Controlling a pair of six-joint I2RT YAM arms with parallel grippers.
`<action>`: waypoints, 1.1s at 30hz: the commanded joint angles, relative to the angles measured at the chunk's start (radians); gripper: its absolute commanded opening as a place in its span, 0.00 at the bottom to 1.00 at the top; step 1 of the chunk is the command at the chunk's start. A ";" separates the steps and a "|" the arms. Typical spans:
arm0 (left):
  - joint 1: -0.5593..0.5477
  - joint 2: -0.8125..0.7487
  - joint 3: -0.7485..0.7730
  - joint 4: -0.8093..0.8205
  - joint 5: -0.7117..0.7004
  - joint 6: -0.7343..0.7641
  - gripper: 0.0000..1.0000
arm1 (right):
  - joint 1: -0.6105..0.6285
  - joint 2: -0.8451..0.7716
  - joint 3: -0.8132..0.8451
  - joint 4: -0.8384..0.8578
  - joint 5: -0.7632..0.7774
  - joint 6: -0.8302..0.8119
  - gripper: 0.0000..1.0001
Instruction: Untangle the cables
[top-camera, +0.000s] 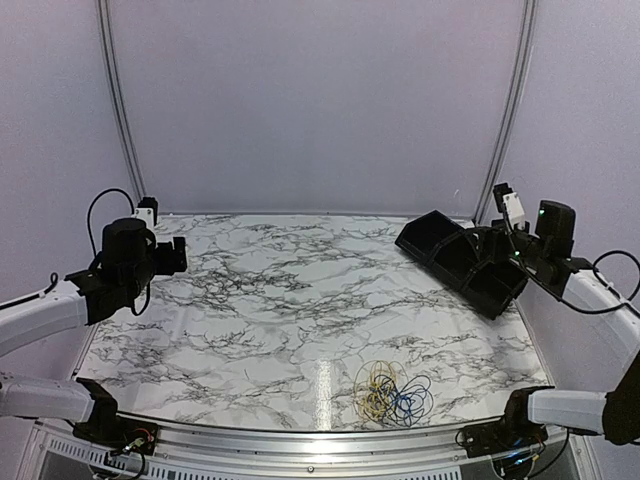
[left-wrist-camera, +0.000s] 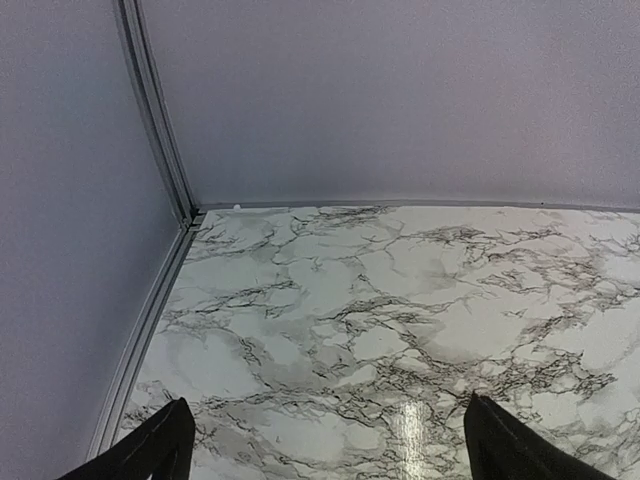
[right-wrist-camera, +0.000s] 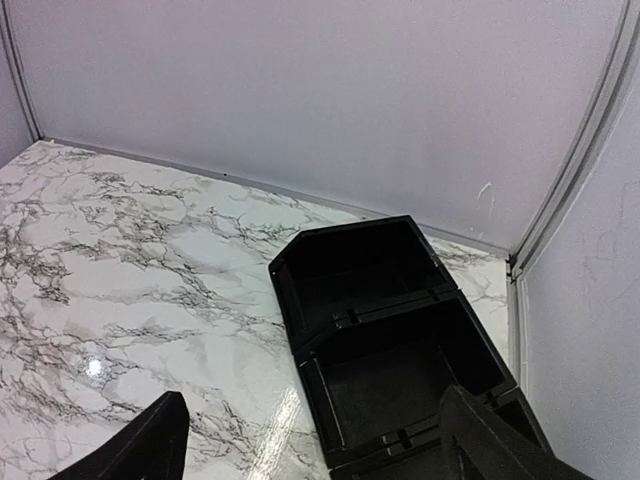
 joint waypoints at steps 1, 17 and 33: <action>0.028 -0.081 -0.055 0.047 0.125 0.008 0.91 | -0.010 -0.006 -0.018 0.017 0.018 0.011 0.91; -0.520 0.121 0.227 -0.136 0.291 -0.069 0.68 | 0.175 -0.043 0.076 -0.458 -0.337 -0.524 0.73; -0.841 0.613 0.458 -0.164 0.509 -0.075 0.80 | 0.392 -0.016 0.046 -0.802 -0.348 -0.795 0.50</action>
